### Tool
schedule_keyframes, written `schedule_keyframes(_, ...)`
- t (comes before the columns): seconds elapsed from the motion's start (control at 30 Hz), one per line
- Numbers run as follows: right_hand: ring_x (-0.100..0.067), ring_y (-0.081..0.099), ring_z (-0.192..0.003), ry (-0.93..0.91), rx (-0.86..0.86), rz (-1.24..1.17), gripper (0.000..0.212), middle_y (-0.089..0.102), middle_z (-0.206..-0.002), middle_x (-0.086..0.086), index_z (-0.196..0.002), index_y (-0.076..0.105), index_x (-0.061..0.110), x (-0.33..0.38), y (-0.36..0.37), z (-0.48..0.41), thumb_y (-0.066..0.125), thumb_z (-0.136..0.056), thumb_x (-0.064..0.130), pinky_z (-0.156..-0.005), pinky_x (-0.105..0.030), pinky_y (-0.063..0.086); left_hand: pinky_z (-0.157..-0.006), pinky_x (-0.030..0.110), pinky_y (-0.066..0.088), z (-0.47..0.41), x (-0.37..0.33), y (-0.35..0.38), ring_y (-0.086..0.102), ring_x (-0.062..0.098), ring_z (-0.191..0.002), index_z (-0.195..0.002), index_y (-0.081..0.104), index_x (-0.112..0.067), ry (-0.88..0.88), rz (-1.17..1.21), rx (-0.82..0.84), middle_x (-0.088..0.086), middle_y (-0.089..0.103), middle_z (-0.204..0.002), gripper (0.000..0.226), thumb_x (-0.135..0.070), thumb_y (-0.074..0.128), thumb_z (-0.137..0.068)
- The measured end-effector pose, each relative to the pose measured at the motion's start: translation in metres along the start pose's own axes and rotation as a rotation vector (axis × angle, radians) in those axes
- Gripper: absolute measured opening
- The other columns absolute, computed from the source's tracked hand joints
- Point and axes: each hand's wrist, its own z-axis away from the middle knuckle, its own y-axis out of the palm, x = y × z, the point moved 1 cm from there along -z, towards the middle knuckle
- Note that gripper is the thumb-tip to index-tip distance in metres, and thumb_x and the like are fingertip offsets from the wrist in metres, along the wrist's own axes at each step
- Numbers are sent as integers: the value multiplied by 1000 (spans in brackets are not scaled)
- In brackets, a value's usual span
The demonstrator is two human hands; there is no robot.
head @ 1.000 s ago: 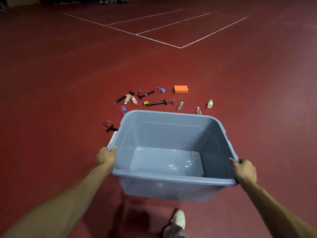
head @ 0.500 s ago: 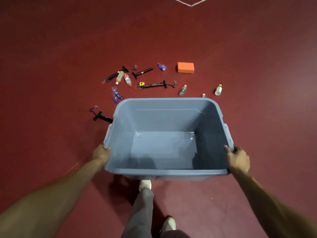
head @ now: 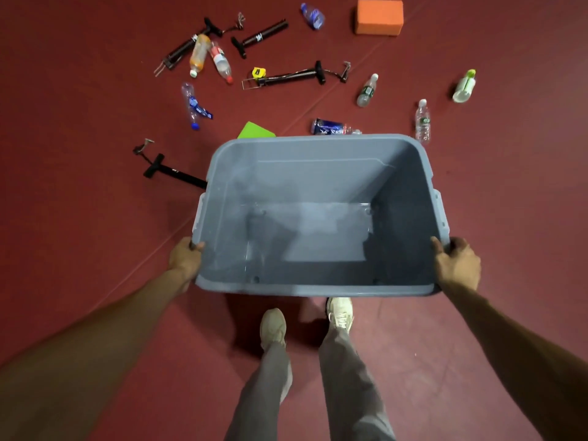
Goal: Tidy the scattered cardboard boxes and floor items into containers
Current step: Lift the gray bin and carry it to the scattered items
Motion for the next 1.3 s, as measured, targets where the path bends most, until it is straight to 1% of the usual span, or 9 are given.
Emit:
schedule_keyframes(0.27,-51,57,-97,-48,43,65,58,61,-102,-34,-108,50,0,-46,128,-130,42,-84,53,-80,-50,45,-81,32,39,-106,43,141,50,20,-94,-120,58,-5,-82,152,-70,9,57,-103,26,-10,46,-98)
schedule_keyframes(0.43,-48,55,-105,34,166,161,38,59,-112,-32,-111,51,-1,-82,183,-182,57,-93,33,-80,-46,43,-79,31,44,-145,66,199,54,20,-93,-118,61,-10,-141,215,-33,10,61,-104,25,-9,51,-95)
schedule_keyframes(0.57,-43,57,-105,151,300,203,45,59,-121,-30,-122,53,-5,-99,205,-201,54,-94,30,-84,-43,45,-65,26,40,-144,87,221,51,17,-82,-109,64,-2,-142,65,11,8,62,-93,22,-9,52,-92)
schedule_keyframes(0.67,-31,55,-91,221,430,159,45,61,-117,-25,-124,56,-6,-105,208,-197,59,-92,26,-78,-37,44,-66,27,40,-131,89,229,54,21,-86,-116,62,-3,-206,83,25,15,65,-104,28,-4,47,-93)
schedule_keyframes(0.8,-37,57,-102,245,451,174,45,59,-115,-22,-126,54,-5,-99,200,-184,60,-89,21,-84,-40,46,-69,32,52,-119,78,225,65,27,-84,-114,63,-7,-298,172,137,11,68,-103,28,-23,51,-95)
schedule_keyframes(0.87,-41,55,-112,204,464,257,46,56,-125,-26,-130,48,-3,-86,190,-172,56,-90,19,-87,-40,45,-72,32,54,-111,65,215,66,24,-84,-110,65,-13,-286,206,149,9,70,-100,29,-34,53,-95)
schedule_keyframes(1.03,-39,52,-121,-37,570,253,47,51,-136,-21,-136,45,7,-15,152,-134,56,-91,18,-98,-37,41,-72,31,51,-80,-3,170,65,23,-84,-95,68,-20,-171,231,188,8,70,-96,17,-11,57,-87)
schedule_keyframes(1.13,-33,60,-107,-120,606,99,41,61,-123,-15,-129,53,12,52,129,-107,59,-89,18,-86,-29,44,-68,25,50,-62,-55,129,61,18,-86,-115,65,-14,-71,223,208,5,67,-98,29,-10,55,-89)
schedule_keyframes(1.3,-22,55,-72,-319,642,-22,31,65,-90,-6,-121,54,15,163,113,-51,52,-90,19,-71,-26,42,-60,11,44,-46,-108,59,59,11,-79,-116,62,-6,121,285,231,8,64,-102,29,-1,49,-91)
